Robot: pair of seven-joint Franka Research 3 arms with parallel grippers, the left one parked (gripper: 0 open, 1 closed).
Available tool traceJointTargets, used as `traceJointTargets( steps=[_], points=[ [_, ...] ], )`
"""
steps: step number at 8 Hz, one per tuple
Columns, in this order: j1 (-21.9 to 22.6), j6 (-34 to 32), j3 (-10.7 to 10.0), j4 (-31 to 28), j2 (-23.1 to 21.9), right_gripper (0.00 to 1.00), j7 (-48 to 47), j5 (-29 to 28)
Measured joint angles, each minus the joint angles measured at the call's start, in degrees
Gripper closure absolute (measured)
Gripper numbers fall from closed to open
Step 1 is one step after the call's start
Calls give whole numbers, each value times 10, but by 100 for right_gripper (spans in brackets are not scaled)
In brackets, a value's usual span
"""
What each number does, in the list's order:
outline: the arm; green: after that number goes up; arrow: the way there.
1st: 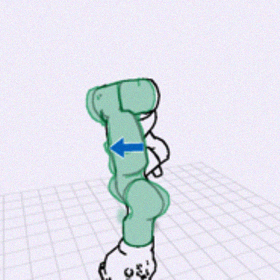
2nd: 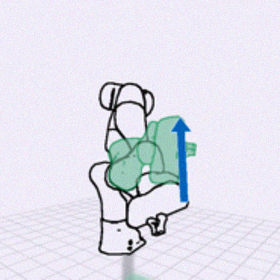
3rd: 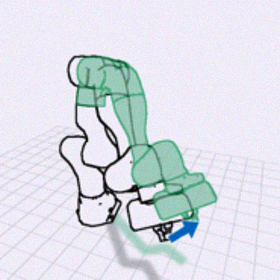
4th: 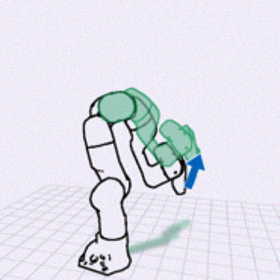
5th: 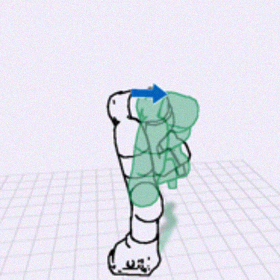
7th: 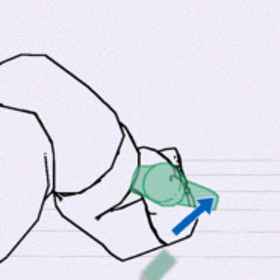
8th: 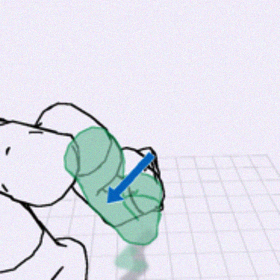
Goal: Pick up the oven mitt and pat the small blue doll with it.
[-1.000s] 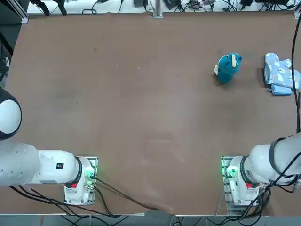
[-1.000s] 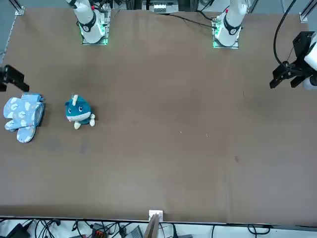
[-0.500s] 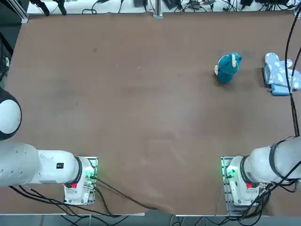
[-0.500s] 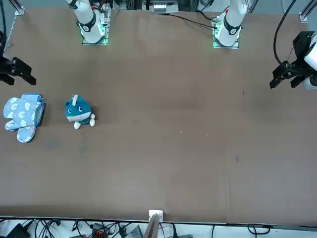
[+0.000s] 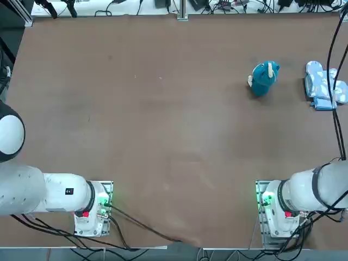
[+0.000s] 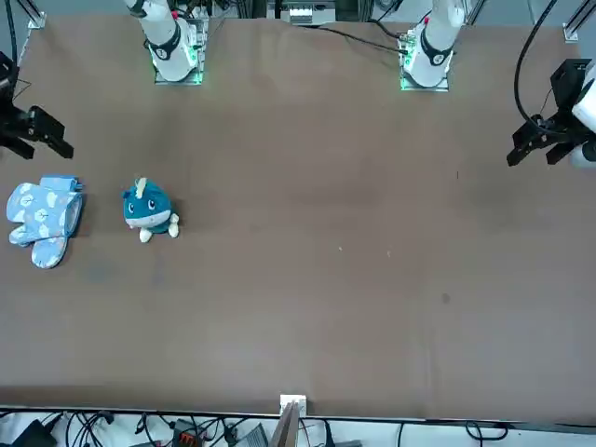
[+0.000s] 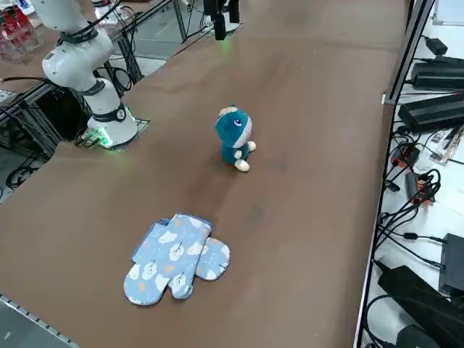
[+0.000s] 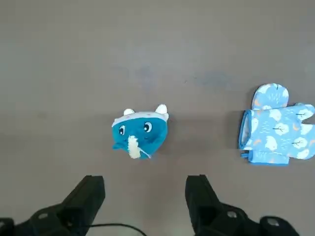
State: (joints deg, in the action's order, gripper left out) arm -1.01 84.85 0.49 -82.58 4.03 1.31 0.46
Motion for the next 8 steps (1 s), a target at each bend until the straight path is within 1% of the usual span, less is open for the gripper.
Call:
traceJointTargets(
  steps=[2, 6, 8],
  points=[
    [0, 5, -4, -5, -4, 0, 7, 0],
    [0, 26, -7, -56, -39, 0, 26, -1],
    [0, 26, -8, -66, -48, 0, 32, -1]
  ],
)
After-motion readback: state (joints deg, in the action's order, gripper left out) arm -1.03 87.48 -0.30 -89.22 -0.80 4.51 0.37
